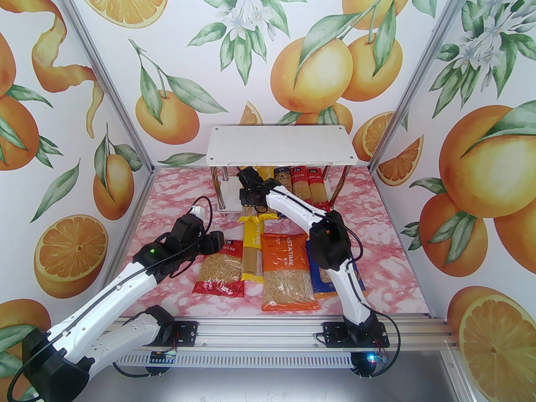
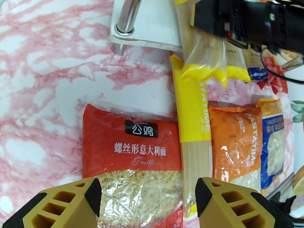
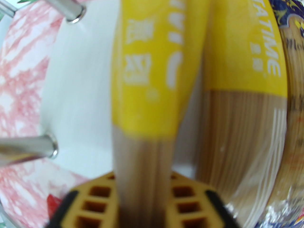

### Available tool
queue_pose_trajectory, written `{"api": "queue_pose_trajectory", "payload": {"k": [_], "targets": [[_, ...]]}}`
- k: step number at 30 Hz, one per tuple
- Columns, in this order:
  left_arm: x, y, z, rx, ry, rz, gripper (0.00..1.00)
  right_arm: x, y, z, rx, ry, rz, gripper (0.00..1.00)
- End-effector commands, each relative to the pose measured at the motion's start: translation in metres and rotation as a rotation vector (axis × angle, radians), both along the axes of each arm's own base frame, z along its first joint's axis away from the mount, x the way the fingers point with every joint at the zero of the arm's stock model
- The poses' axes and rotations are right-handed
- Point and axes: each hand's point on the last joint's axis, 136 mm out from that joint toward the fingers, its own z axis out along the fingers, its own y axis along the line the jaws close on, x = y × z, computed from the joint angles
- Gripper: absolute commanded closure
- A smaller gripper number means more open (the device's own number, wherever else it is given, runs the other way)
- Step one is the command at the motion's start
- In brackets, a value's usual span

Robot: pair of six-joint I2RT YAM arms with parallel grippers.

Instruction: Place and organize the pasta boxes and bags onto the shelf

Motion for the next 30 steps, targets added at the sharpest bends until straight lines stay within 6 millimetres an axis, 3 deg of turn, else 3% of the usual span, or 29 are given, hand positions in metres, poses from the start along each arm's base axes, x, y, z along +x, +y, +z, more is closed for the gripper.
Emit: {"api": "queue_pose_trajectory", "payload": {"k": [1,5,8,12,18,23,30], "targets": [[0.003,-0.001,0.008,-0.008,-0.017,-0.009,0.27,0.030,-0.015,0.008,0.009,-0.074,-0.086,0.69],[0.001,0.001,0.007,-0.006,-0.015,-0.006,0.27,0.030,-0.016,0.003,0.014,-0.064,-0.098,0.69],[0.001,0.002,0.006,-0.010,-0.014,0.000,0.24,0.028,-0.013,-0.004,0.041,-0.047,-0.113,0.61],[0.001,0.002,0.005,-0.006,-0.012,-0.001,0.22,0.024,-0.007,-0.008,0.097,-0.019,-0.116,0.59],[0.001,0.002,0.005,-0.007,-0.011,-0.002,0.22,0.015,-0.004,-0.014,0.151,0.010,-0.123,0.44],[0.001,0.002,0.003,-0.007,-0.010,-0.002,0.21,0.011,-0.004,-0.007,0.172,0.000,-0.120,0.33],[0.002,0.001,-0.001,0.000,-0.003,-0.009,0.19,0.010,-0.002,0.013,0.218,-0.049,-0.106,0.34]]}}
